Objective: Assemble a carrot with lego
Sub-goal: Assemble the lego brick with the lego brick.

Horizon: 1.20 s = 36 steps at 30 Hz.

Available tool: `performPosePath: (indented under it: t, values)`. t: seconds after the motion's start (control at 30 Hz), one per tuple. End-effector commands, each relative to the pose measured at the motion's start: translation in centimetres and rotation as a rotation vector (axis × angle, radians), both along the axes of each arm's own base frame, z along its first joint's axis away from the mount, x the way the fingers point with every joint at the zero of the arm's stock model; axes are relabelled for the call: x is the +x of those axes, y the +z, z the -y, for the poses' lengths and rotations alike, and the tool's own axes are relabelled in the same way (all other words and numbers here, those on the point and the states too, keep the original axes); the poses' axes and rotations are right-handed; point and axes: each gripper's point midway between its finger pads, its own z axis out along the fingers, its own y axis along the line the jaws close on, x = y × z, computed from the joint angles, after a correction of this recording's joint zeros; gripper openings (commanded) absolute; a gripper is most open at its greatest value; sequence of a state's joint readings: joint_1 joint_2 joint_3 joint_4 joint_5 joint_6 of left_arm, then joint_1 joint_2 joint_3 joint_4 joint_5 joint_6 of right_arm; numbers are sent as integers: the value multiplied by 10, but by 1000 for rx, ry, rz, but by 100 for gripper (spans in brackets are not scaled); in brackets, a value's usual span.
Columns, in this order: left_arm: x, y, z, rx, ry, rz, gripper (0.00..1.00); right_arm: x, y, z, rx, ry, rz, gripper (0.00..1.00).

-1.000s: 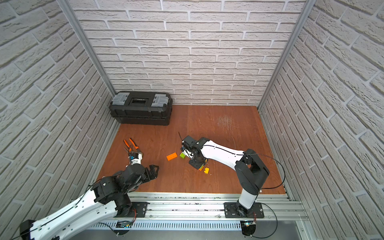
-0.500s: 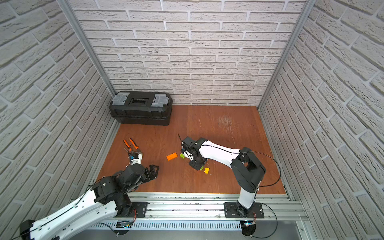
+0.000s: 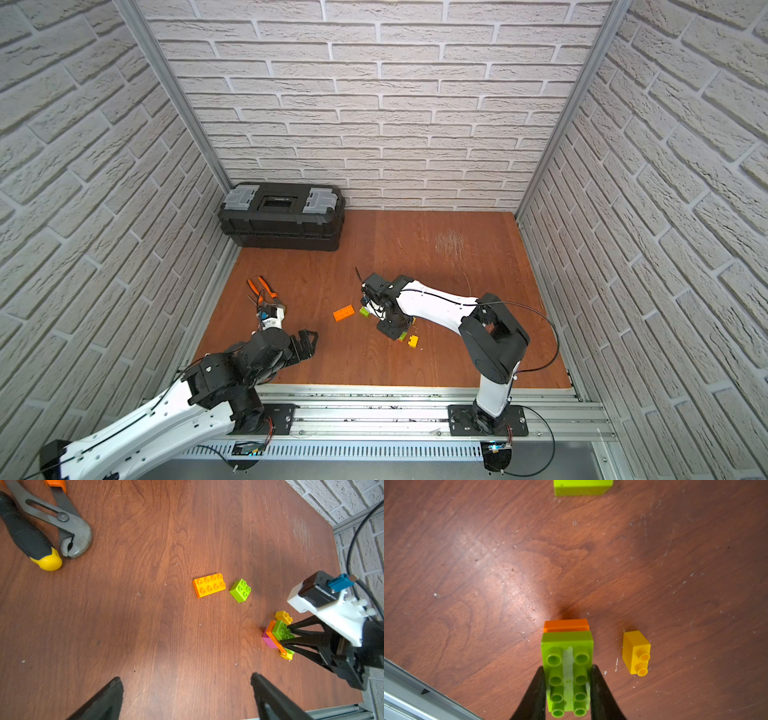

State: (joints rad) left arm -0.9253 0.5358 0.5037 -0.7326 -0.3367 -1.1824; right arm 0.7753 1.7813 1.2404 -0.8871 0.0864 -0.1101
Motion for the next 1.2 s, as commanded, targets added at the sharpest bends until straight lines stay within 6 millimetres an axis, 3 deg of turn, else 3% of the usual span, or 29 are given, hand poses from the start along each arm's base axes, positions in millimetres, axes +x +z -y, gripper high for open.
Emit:
performPosePath:
  t: [0.0,0.6,0.97,1.17]
  values:
    - [1,-2,2,-5,-1,3,98,-2,-10,-4,-8,5,-17,14]
    - [1,1,2,3,-7,5,98,-5,-18,-2,7,-14,-13,35]
    - [1,1,2,5,-7,2,98,2,1,-4,29,-17,37,50]
    - [0,1,1,5,-7,4,98,6,25,-6,62,-33,77,53]
